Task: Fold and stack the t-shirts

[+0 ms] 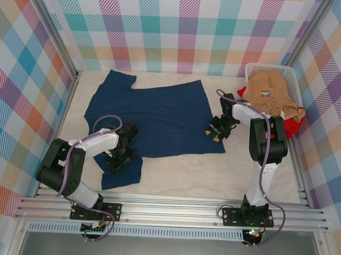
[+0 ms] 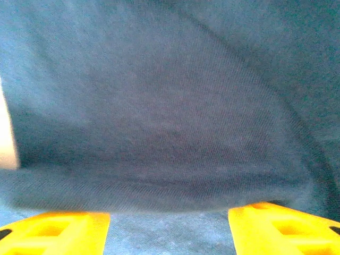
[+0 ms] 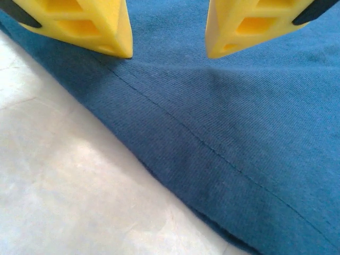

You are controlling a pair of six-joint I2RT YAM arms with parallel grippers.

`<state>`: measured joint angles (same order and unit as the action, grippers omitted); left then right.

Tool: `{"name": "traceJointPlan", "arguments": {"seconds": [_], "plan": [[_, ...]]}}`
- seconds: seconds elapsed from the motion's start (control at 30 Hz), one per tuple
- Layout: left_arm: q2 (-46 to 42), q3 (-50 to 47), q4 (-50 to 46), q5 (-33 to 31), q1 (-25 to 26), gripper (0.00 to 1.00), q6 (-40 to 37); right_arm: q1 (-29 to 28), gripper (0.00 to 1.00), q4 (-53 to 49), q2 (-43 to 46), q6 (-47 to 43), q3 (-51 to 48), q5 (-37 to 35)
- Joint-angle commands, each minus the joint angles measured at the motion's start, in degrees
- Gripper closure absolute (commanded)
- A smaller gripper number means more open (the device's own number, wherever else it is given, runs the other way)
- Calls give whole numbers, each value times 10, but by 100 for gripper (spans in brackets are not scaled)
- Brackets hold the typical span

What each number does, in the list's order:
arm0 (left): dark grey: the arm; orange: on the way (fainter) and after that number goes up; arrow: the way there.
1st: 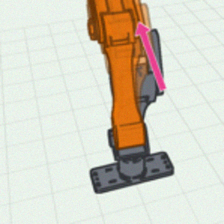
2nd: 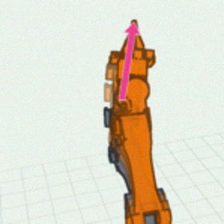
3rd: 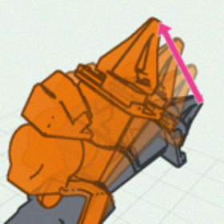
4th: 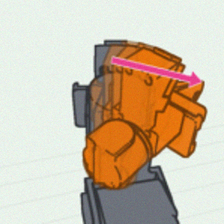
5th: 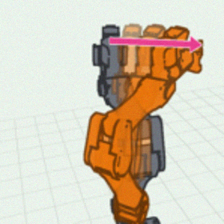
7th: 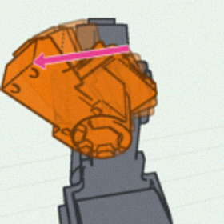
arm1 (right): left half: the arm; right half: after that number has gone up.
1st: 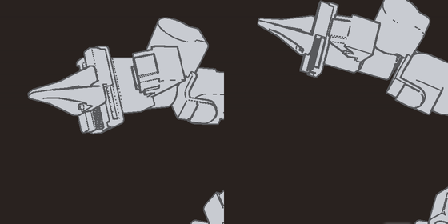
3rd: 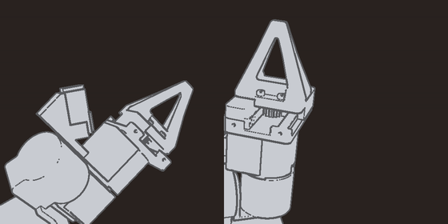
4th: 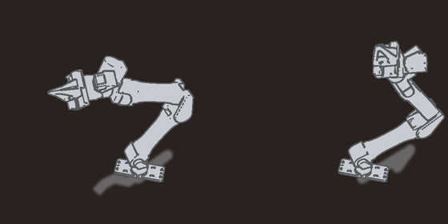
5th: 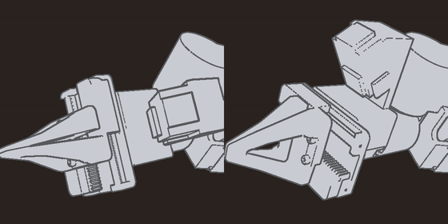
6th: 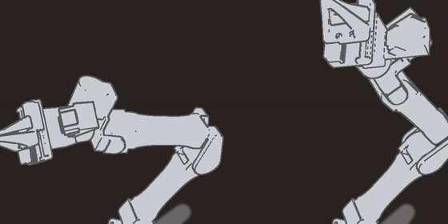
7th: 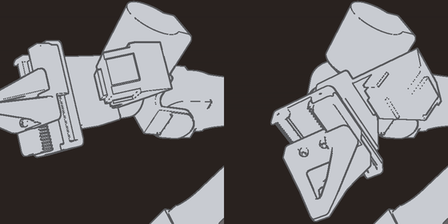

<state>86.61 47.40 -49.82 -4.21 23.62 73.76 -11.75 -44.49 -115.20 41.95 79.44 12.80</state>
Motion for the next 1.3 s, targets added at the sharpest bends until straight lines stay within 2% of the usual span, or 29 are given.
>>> {"name": "traceJointPlan", "arguments": {"seconds": [0.0, 0.13, 0.3, 0.37, 0.63, 0.83, 1.07, 1.27], "plan": [[-74, 31, -108, -62, 7, 37, -12, -4, 57, -17, 26, -33, 12, -58], [-149, -4, -183, -77, 7, 39, -5, -5, 56, -35, 63, -28, 26, -78], [-217, -101, -184, -50, 7, 44, 39, -16, 55, -26, 97, -14, 1, -46], [-224, -121, -175, -58, 7, 44, 42, -21, 55, -21, 108, -12, -13, -31], [-152, -140, -88, -87, 2, 45, 23, -25, 55, -11, 140, -9, -48, -2], [-128, -181, -13, -50, 8, 51, 39, -24, 55, -21, 141, -17, -43, -3], [-95, -184, 41, -47, 9, 69, 29, -23, 56, -24, 138, -19, -41, -5], [-77, -174, 53, -42, 9, 79, 29, -22, 56, -24, 140, -19, -44, -8]]}}
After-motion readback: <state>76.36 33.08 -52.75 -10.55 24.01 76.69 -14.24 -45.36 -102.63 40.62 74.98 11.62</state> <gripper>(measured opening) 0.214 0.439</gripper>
